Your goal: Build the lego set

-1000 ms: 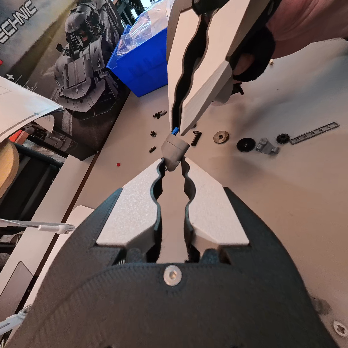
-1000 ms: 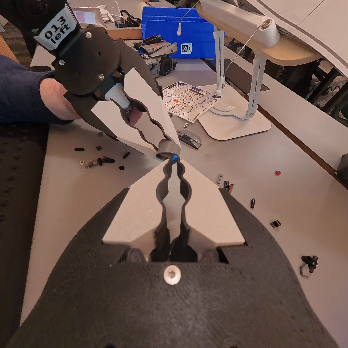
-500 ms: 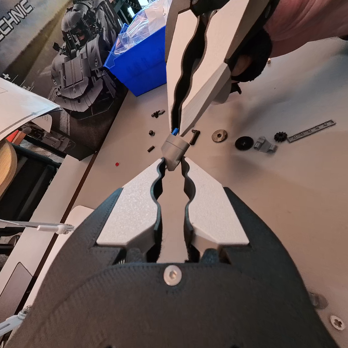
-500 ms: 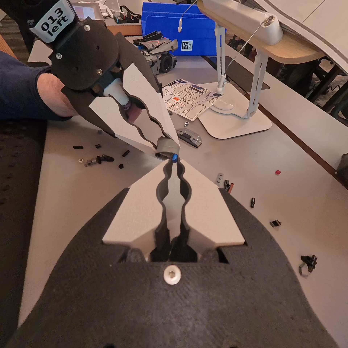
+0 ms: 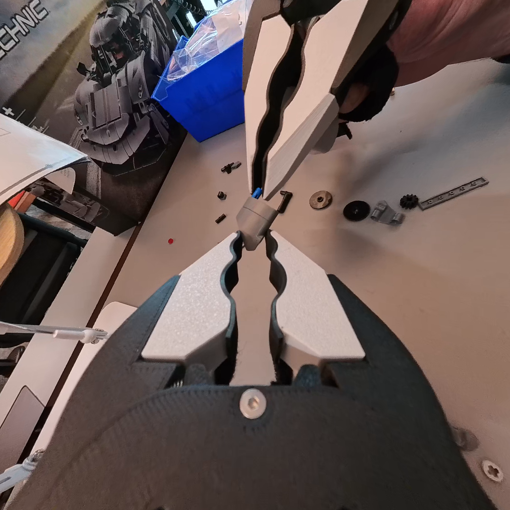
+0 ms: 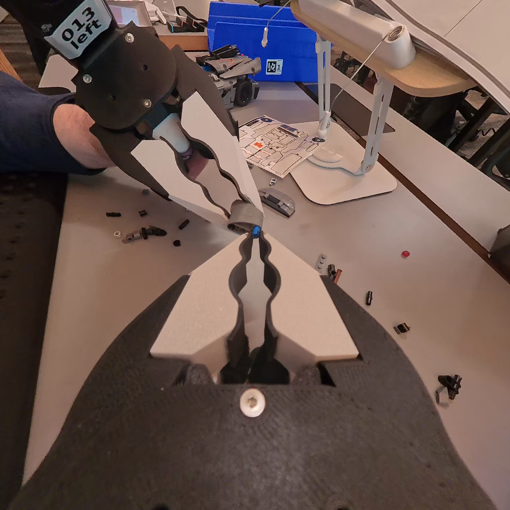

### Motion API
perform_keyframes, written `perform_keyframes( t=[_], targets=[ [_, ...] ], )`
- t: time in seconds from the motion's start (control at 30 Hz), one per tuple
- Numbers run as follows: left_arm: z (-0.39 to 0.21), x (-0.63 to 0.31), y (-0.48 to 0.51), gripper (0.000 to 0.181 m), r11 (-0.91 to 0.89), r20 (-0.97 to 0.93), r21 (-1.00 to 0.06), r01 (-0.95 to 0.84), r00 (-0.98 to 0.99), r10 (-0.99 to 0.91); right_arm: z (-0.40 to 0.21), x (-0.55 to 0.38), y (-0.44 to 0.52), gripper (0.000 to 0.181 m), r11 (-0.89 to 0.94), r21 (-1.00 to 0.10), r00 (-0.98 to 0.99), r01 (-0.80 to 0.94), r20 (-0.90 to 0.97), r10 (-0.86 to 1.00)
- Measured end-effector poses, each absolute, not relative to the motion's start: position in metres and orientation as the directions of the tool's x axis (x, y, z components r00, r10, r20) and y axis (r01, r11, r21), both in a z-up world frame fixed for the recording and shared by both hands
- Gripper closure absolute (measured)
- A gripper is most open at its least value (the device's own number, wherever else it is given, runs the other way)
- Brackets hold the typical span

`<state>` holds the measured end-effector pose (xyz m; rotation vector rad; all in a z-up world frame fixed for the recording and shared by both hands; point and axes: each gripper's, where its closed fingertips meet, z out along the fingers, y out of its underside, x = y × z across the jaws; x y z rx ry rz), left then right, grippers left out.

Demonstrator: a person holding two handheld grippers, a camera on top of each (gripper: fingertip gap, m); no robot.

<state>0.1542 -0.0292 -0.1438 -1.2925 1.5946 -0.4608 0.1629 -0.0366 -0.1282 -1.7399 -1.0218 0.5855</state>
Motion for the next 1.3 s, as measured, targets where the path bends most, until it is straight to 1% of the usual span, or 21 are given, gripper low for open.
perform_keyframes(
  t=[0.07,0.2,0.43,0.6,0.77,1.03,1.07,1.2,1.3],
  targets=[
    [-0.143,0.154,-0.030,0.167,0.351,-0.437,-0.789,-0.505,0.058,-0.898,-0.128,0.163,-0.037,0.178,-0.146,-0.919,0.526,0.366,0.075,0.847],
    [-0.137,0.154,-0.034,0.168,0.304,-0.363,-0.839,-0.452,0.048,-0.931,-0.125,0.162,-0.038,0.178,-0.138,-0.923,0.521,0.358,0.076,0.850],
    [-0.119,0.152,-0.044,0.169,0.203,-0.221,-0.919,-0.337,0.013,-0.975,-0.111,0.165,-0.039,0.176,-0.096,-0.948,0.517,0.303,0.079,0.852],
    [-0.112,0.152,-0.053,0.170,0.143,-0.137,-0.949,-0.282,-0.041,-0.990,-0.109,0.158,-0.045,0.172,-0.068,-0.951,0.477,0.301,0.088,0.874],
    [-0.109,0.151,-0.058,0.175,0.094,-0.076,-0.964,-0.249,-0.082,-0.994,-0.110,0.152,-0.052,0.168,-0.038,-0.948,0.435,0.316,0.110,0.894],
    [-0.111,0.151,-0.058,0.175,0.078,-0.057,-0.965,-0.252,-0.089,-0.994,-0.114,0.151,-0.053,0.172,-0.024,-0.936,0.430,0.352,0.139,0.892],
    [-0.112,0.152,-0.058,0.176,0.082,-0.061,-0.963,-0.256,-0.088,-0.994,-0.114,0.152,-0.052,0.177,-0.022,-0.933,0.435,0.360,0.147,0.888],
    [-0.119,0.153,-0.056,0.177,0.112,-0.097,-0.949,-0.295,-0.066,-0.993,-0.116,0.153,-0.051,0.179,-0.039,-0.932,0.443,0.360,0.134,0.887],
    [-0.122,0.154,-0.053,0.171,0.121,-0.110,-0.941,-0.315,-0.050,-0.993,-0.118,0.154,-0.050,0.179,-0.049,-0.928,0.450,0.369,0.132,0.883]
  ],
)
